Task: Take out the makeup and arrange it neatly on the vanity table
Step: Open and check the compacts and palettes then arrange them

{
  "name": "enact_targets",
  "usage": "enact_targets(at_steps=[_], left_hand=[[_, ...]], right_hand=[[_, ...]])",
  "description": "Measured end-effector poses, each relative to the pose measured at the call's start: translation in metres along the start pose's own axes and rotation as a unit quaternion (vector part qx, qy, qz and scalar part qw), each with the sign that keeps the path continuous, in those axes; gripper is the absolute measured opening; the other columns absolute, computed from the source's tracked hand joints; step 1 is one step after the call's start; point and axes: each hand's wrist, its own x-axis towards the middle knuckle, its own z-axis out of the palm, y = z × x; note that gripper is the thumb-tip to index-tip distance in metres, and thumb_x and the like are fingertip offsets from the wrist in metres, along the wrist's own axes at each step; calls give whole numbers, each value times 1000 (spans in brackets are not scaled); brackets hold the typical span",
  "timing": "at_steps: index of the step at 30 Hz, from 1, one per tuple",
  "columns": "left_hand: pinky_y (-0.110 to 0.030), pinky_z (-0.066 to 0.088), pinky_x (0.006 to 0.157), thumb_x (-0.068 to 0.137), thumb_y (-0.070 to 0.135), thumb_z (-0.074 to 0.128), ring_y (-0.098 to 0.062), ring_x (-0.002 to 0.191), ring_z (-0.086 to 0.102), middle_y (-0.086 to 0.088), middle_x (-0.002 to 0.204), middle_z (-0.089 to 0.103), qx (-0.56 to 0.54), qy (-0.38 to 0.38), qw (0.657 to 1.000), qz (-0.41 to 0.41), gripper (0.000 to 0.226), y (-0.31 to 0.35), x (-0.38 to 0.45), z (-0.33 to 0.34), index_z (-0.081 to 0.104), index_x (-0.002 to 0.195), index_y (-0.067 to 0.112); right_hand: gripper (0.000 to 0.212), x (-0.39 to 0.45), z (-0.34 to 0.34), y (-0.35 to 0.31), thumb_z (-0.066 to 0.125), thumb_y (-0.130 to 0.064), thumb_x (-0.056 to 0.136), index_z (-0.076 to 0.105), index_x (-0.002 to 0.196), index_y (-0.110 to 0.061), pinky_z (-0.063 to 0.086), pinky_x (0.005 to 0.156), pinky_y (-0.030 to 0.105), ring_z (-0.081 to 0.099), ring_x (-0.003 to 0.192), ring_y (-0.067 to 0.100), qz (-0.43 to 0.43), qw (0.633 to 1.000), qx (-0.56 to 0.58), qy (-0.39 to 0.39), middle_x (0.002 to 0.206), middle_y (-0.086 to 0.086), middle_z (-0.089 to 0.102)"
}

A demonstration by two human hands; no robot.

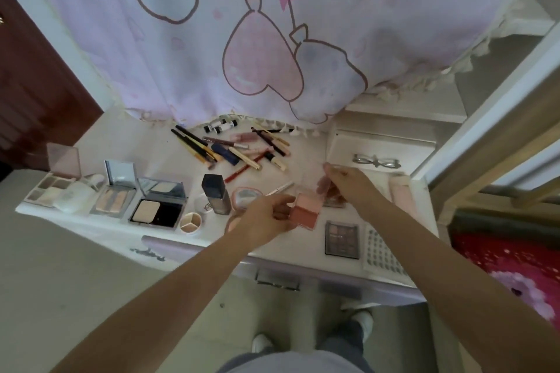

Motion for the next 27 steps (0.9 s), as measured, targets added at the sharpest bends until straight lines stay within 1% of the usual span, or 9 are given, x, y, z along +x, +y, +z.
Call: enact_targets(at_steps=[3, 6, 8, 10, 13, 15, 20, 23, 27], left_hand=[[-2, 44, 64, 76, -5, 65, -9, 72, 59, -6, 85, 65, 54, 27, 998, -36, 46, -37, -12, 30, 56, 121, 3], [-18, 47, 81, 76, 2, 68, -25, 94, 65, -17, 103, 68, 87, 55, 991, -84, 43, -64, -17, 50, 59, 118, 3], [-22, 45, 84, 77, 9, 69, -25, 97, 64, -14, 104, 69, 102, 72, 987, -102, 37, -72, -15, 57, 63, 113, 4], [-17, 41, 81, 79, 14, 67, -24, 97, 63, -12, 103, 69, 127, 77, 983, -109, 31, -77, -11, 62, 65, 109, 6], [-11, 31, 68, 83, 19, 62, -24, 97, 62, -11, 102, 70, 162, 79, 977, -110, 23, -82, -3, 68, 68, 101, 6], [-12, 30, 67, 85, 19, 58, -24, 97, 62, -12, 101, 69, 181, 80, 974, -111, 21, -84, 3, 70, 68, 98, 6], [-15, 34, 68, 86, 23, 58, -24, 98, 61, -12, 103, 68, 204, 79, 968, -125, 25, -86, 15, 70, 65, 101, 5], [-20, 35, 69, 87, 28, 56, -25, 92, 61, -13, 97, 68, 226, 75, 963, -129, 26, -88, 18, 70, 64, 95, 4], [-25, 40, 73, 86, 27, 56, -26, 94, 61, -12, 98, 68, 249, 78, 958, -121, 26, -89, 20, 71, 63, 98, 5]], right_hand=[[32, 2, 8, 40, 49, -32, 93, 65, 80, -8, 40, 48, 17, 55, 58, 10, 27, 997, -64, -24, 71, -1, 66], [27, 4, 15, 71, 54, -26, 91, 67, 87, -3, 42, 48, 10, 55, 57, 8, 49, 994, -99, -22, 79, 4, 68], [22, 9, 17, 82, 55, -23, 91, 66, 82, -6, 45, 55, 15, 55, 58, 10, 49, 992, -111, -23, 84, 9, 69], [20, 16, 18, 85, 56, -23, 90, 67, 82, -8, 46, 58, 18, 56, 59, 9, 49, 991, -126, -20, 87, 10, 70], [21, 27, 21, 85, 57, -22, 90, 68, 91, -4, 43, 48, 8, 57, 58, 7, 56, 988, -142, -25, 91, 12, 70], [23, 34, 23, 84, 56, -22, 90, 67, 94, -2, 39, 41, 4, 57, 58, 7, 62, 986, -149, -31, 93, 14, 70], [22, 43, 22, 81, 50, -18, 93, 62, 97, 0, 42, 52, 19, 55, 60, 8, 86, 987, -127, -46, 100, 20, 68], [24, 46, 21, 79, 49, -15, 94, 62, 101, 4, 42, 53, 20, 54, 59, 9, 90, 986, -131, -56, 102, 22, 67], [25, 48, 19, 78, 48, -17, 94, 62, 102, 3, 43, 54, 19, 55, 60, 9, 90, 982, -149, -76, 103, 21, 67]])
